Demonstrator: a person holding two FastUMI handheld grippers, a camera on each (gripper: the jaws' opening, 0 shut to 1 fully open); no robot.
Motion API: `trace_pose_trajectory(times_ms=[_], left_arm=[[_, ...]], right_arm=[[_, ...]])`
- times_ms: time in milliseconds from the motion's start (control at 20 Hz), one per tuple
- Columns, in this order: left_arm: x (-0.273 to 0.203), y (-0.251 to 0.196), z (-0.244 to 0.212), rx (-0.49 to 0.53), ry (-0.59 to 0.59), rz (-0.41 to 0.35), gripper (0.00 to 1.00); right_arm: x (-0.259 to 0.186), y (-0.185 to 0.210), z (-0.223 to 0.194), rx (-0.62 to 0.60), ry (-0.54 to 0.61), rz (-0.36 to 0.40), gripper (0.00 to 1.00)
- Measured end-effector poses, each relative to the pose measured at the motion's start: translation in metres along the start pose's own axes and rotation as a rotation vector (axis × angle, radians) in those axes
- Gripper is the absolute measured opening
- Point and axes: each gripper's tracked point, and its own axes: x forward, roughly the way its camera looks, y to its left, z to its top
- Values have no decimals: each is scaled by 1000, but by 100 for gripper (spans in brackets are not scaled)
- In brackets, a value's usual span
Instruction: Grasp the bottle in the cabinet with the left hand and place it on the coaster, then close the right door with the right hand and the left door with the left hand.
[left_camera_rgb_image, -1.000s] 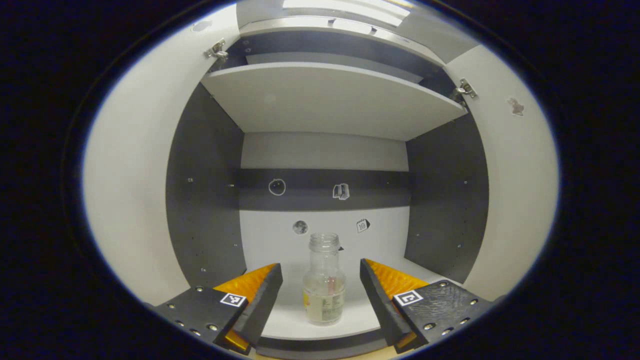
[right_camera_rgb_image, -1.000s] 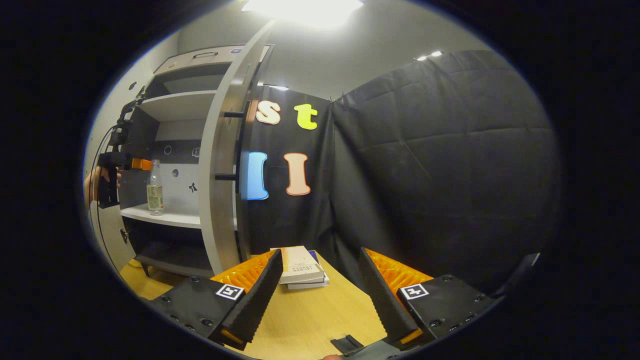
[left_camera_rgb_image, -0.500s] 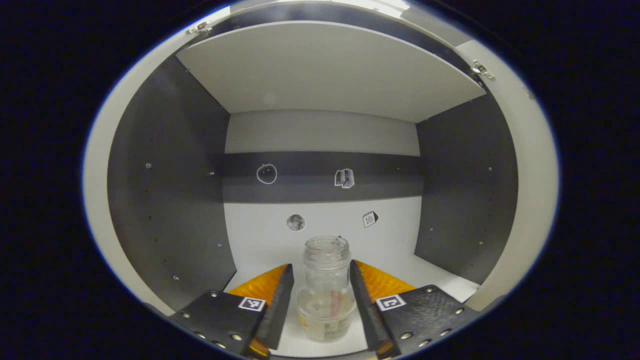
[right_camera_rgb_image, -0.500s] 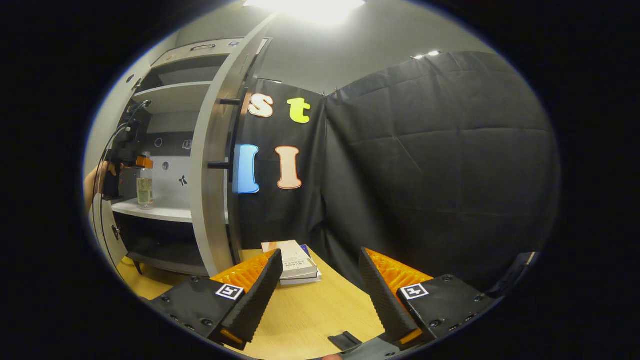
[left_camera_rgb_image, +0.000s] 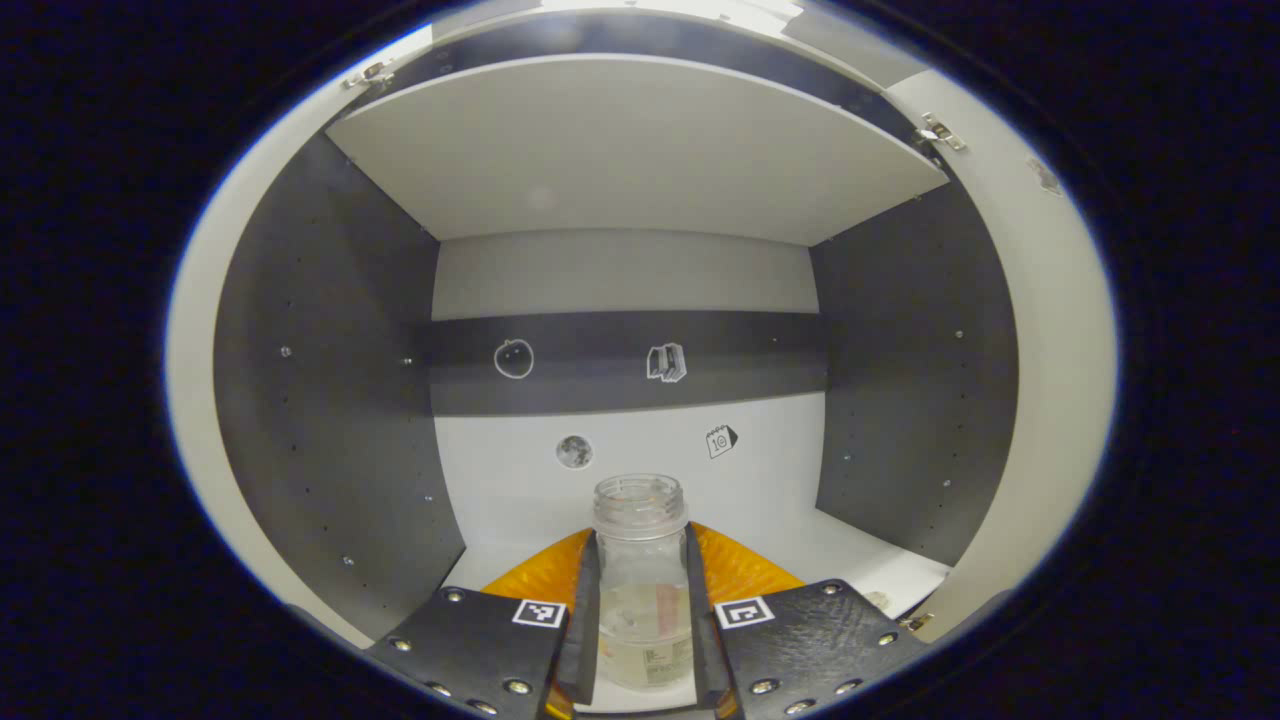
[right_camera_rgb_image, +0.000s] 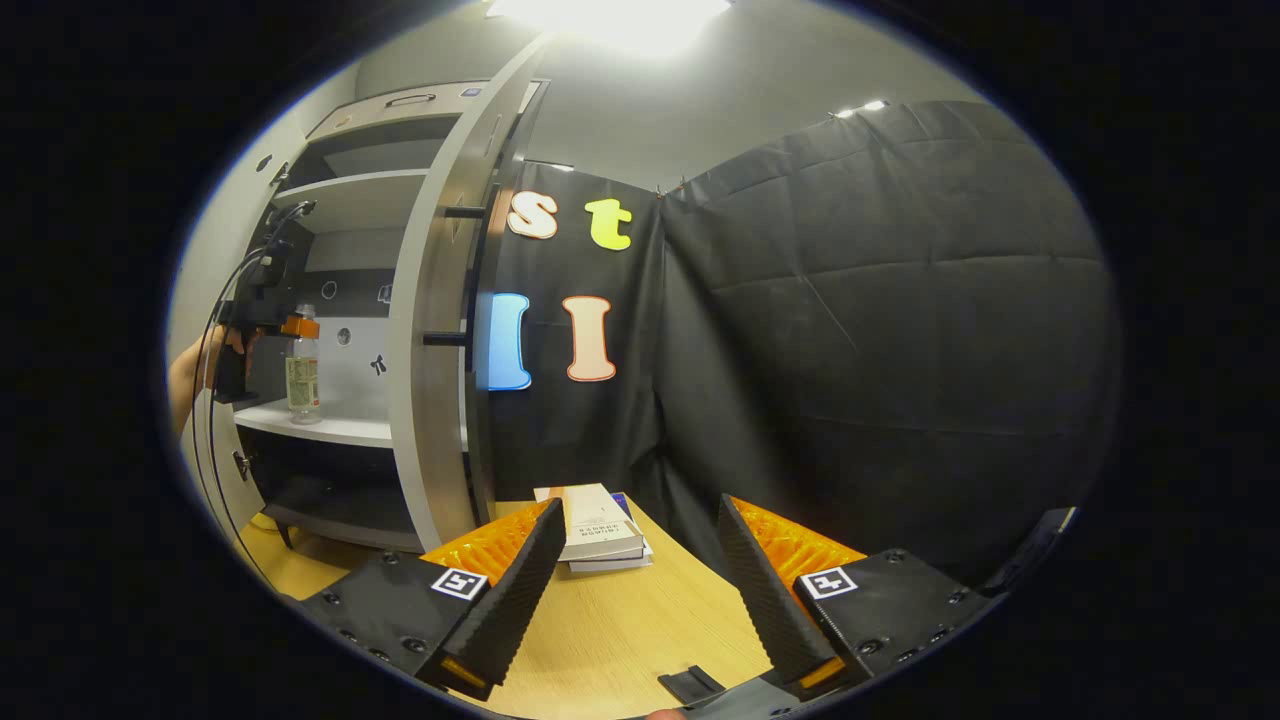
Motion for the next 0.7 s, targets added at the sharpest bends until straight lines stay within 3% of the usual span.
trace_pose_trajectory(times_ms=[350, 700], left_arm=[[-56, -12, 9, 2, -16, 17, 40], [-116, -15, -14, 6, 8, 61, 40]], right_arm=[[-10, -16, 6, 12, -21, 68, 97], [-20, -24, -1, 9, -6, 159, 98]])
